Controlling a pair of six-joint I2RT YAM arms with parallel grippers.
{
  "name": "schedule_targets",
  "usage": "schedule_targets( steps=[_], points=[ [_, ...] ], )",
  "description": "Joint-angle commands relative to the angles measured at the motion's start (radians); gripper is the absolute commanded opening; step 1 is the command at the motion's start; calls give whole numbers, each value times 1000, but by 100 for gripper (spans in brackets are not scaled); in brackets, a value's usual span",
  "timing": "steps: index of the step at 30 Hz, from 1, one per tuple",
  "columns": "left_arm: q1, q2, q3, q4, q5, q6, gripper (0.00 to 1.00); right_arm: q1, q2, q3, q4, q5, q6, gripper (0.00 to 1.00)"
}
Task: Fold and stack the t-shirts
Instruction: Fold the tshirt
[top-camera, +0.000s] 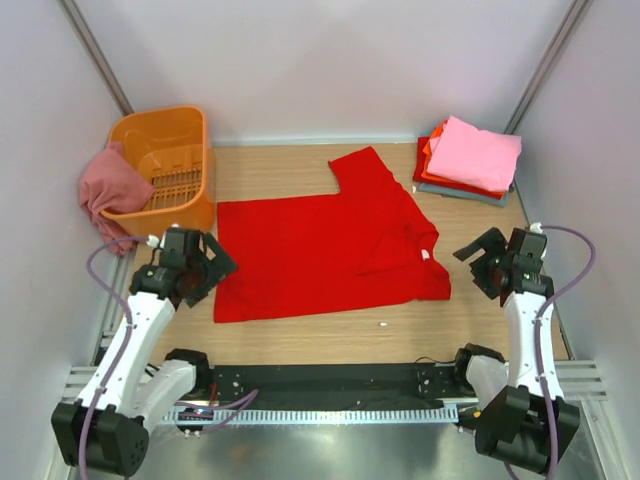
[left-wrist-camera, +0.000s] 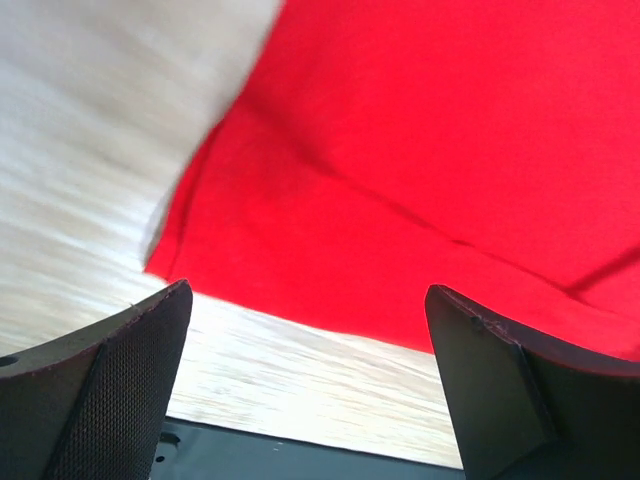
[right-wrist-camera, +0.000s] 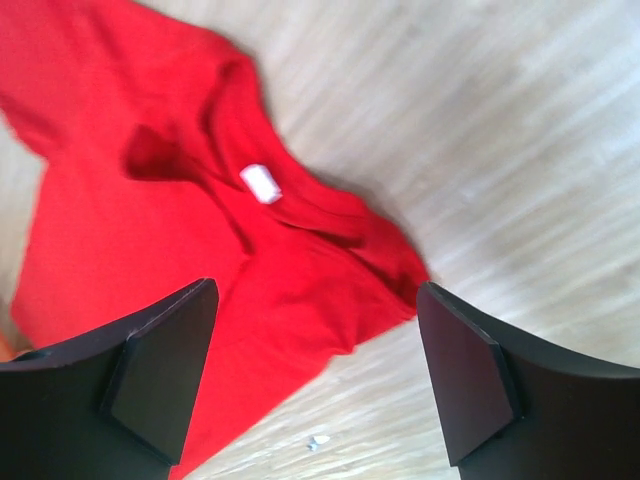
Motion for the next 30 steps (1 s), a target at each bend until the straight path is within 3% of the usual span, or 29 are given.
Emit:
schedule_targets(
  steps=[1,4,7,10,15,30],
  points=[
    [-4,-35,167,-107,18,155,100,38,-18,90,70,-87,-18,87],
    [-4,-27,235,-158,-10,286,100,221,58,154,80,-31,-14,82],
    [-3,-41,232,-134,24,312,100,412,184,182,107,60,11,70],
    [-3,-74,171,-45,59,312,100,492,288,182,152,74,32,55],
    [-3,-119,160,-18,-5,312,100,514,447,173,236,97,34,40],
    [-1,-147,157,-15,-31,312,99,527,674,228,307,132,11,38]
  ],
)
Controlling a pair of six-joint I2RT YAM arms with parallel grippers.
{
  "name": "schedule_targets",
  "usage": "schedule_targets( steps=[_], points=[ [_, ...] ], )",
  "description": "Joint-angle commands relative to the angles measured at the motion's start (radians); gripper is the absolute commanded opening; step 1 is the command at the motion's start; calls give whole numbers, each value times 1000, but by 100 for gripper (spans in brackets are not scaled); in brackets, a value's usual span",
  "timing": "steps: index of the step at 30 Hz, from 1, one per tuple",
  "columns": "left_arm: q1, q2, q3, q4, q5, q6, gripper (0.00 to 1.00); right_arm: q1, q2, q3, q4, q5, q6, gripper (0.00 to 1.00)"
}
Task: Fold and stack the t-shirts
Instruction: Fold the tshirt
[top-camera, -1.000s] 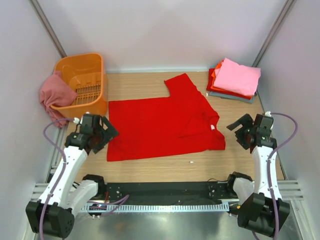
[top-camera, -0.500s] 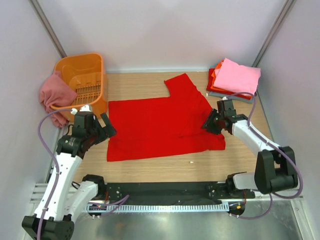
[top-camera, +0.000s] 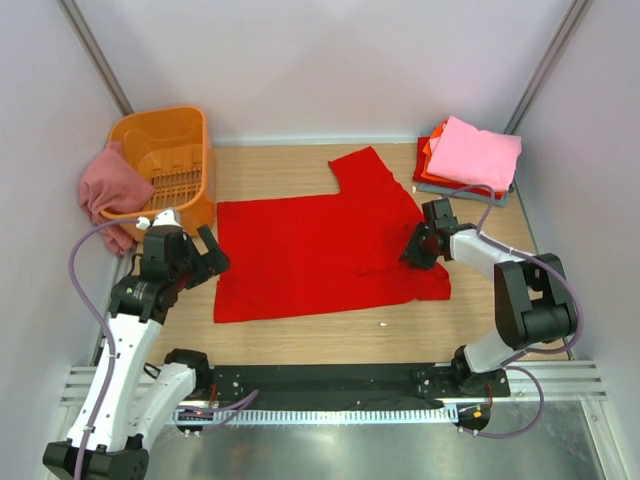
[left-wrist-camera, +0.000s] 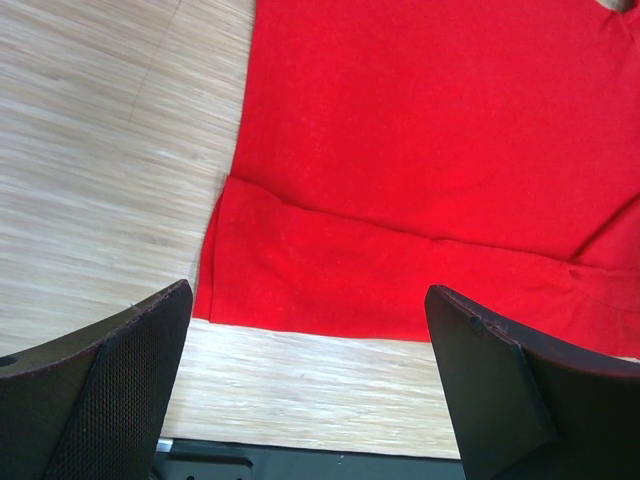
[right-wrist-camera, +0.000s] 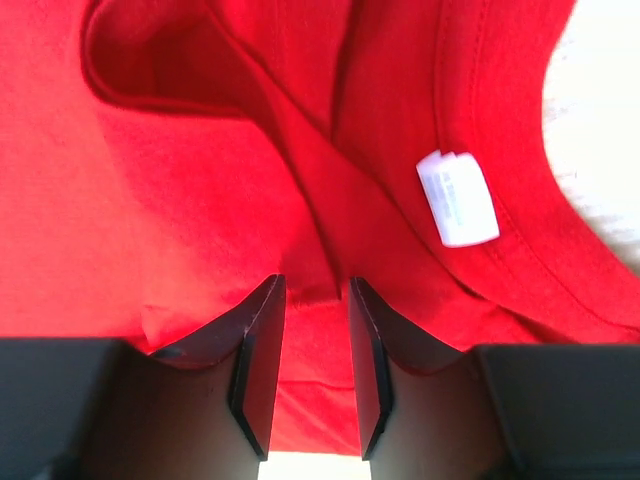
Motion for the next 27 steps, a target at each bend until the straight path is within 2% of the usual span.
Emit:
schedule_targets(
  steps=[1,6,10,14,23,26,27],
  points=[
    [-3,-6,1,34,-15,15,100,7,17,47,51,29,-8,37],
    [-1,-8,1,33,-17,15,100,8,32,50,60,29,-13,30],
    [-3,-8,1,33,-20,14,100,10,36,59,56,18,-16,10],
    [-3,-8,1,31,-21,14,99,45,20,104,31,14,-7,2],
    [-3,-15,-2,31,-28,12,99,149,129,323,-30,21,7,2],
    [-3,-15,-2,30,-29,10,99,174,184,412,-32,11,1,11],
    [-3,-14,-1,31,-29,10,99,180,210,430,-38,7,-8,26]
  ],
)
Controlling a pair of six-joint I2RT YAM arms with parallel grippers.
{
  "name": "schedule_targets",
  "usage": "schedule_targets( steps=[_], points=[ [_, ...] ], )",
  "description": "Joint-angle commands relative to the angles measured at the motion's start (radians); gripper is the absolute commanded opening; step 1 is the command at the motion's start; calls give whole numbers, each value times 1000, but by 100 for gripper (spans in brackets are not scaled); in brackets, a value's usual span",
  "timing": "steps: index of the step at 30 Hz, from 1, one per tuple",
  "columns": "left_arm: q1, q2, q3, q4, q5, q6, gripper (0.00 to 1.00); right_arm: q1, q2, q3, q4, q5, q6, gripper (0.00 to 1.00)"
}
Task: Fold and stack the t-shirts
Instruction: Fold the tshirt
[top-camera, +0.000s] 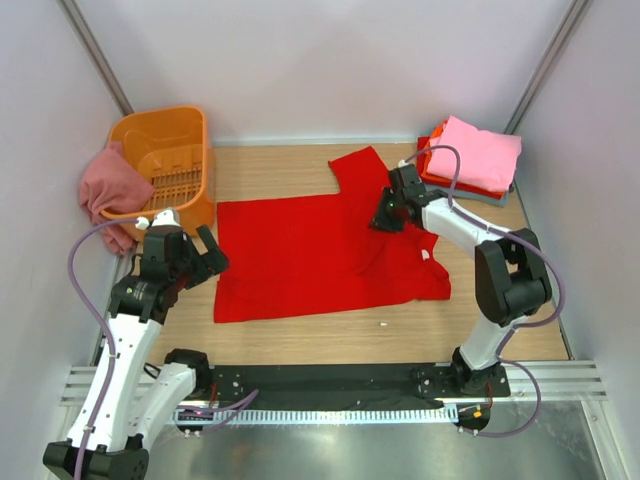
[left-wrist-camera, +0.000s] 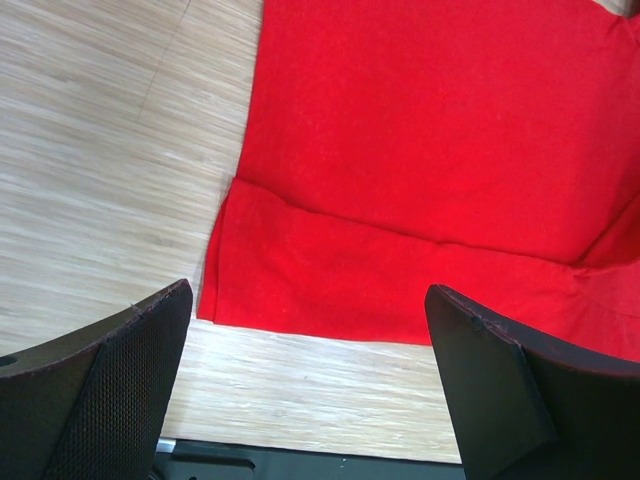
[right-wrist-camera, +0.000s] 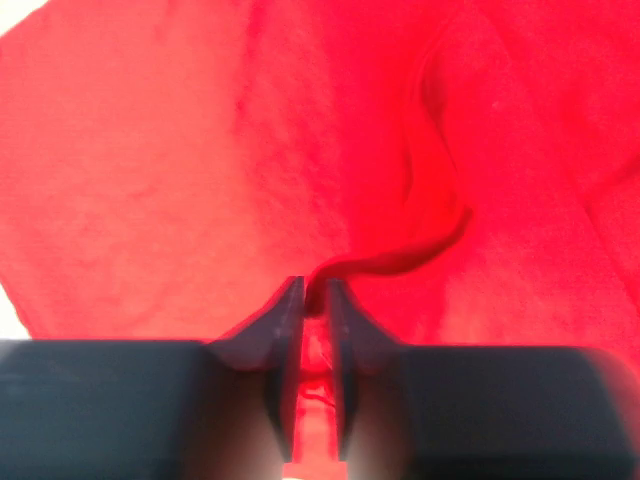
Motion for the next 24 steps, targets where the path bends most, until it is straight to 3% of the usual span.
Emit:
schedule_targets(
  steps=[1,4,10,15,20,24],
  points=[
    [-3,-13,-1,31,-15,10,100,18,52,96,-19,-8,-13,30],
    [-3,-8,-1,31,-14,10,99,22,80,151,-26,-31,-32,41],
    [-1,-5,-1,31,-17,10,99,27,131,256,-21,-85,-78,47],
    [-3,-10,-1,28,-20,9,99,28,51,190,-23,-12,-82,53],
    [-3,-8,-1,31,-17,10,99,53,132,248,-153,38,-128,54],
    [-3,-21,-1,30,-24,9,99,65,164,227,-148,57,-128,52]
  ],
)
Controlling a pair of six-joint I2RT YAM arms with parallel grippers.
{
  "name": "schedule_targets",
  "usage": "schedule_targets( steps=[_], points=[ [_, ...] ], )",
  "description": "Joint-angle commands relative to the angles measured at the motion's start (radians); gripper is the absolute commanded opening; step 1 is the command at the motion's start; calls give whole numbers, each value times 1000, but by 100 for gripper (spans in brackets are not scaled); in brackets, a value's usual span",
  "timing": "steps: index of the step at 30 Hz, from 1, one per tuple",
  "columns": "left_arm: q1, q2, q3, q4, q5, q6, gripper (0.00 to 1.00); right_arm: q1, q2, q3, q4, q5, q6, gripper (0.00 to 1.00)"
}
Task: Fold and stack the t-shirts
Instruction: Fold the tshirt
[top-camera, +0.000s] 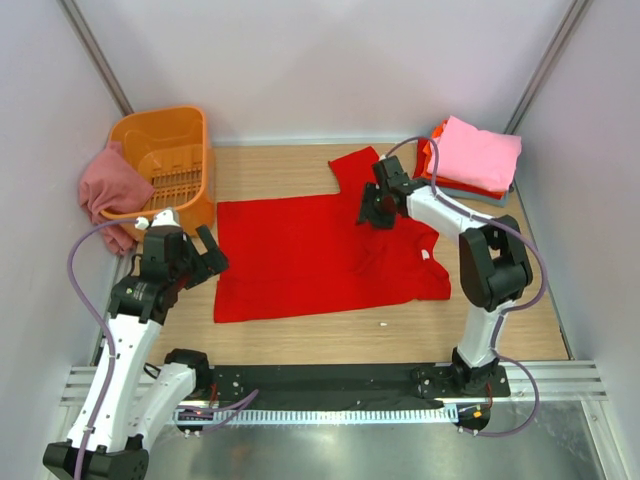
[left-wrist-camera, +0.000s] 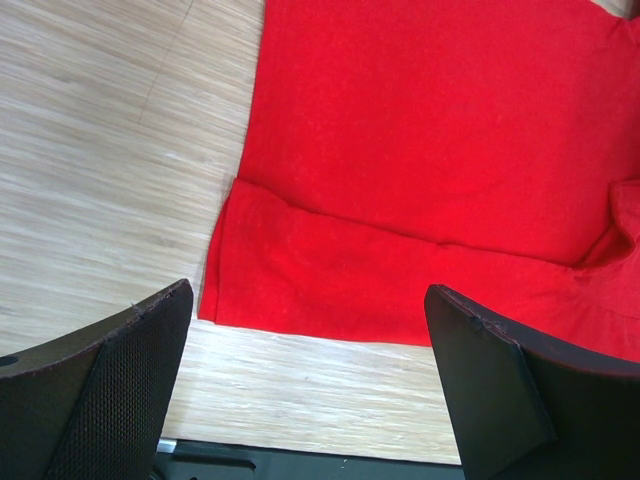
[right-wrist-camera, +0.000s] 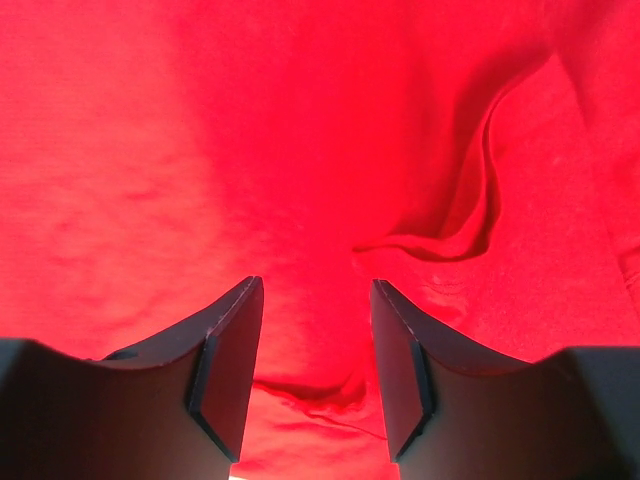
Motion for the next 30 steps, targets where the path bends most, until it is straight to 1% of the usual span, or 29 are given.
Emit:
schedule_targets(
  steps=[1,3,4,5,15,17,20,21,23,24,25,26,30],
  points=[
    [-3,-23,-4,29,-20,9,99,20,32,17,-36,43,-26,52],
    [-3,-28,-4,35,-20,9,99,26,45,15,-43,45,-29,51],
    [-3,-29,-5,33,-18,10,99,33,52,17,-48,81,-37,51],
    [-3,-29,-5,33,-17,10,99,37,63,18,-53,83,-40,51],
    [-3,-34,-5,36,-17,12,99,56,134,24,-70,111,-59,42],
    [-3,-35,-5,36,-17,15,99,56,140,24,-73,114,-60,39],
    [-3,-35,-4,36,-15,14,99,57,143,30,-79,118,-65,26],
    [-3,-35,-4,36,-15,14,99,57,143,34,-80,126,-65,19],
    [-3,-35,-5,36,-15,15,98,57,143,38,-89,131,-71,12],
    [-3,-35,-4,36,-17,14,99,57,142,41,-91,131,-72,6],
    [-3,-35,-4,36,-17,14,99,57,142,41,-91,132,-75,3],
    [-4,-35,-5,38,-17,15,99,57,137,44,-100,134,-75,1],
    [-3,-38,-5,36,-17,14,99,63,102,67,-129,163,-77,1]
  ],
)
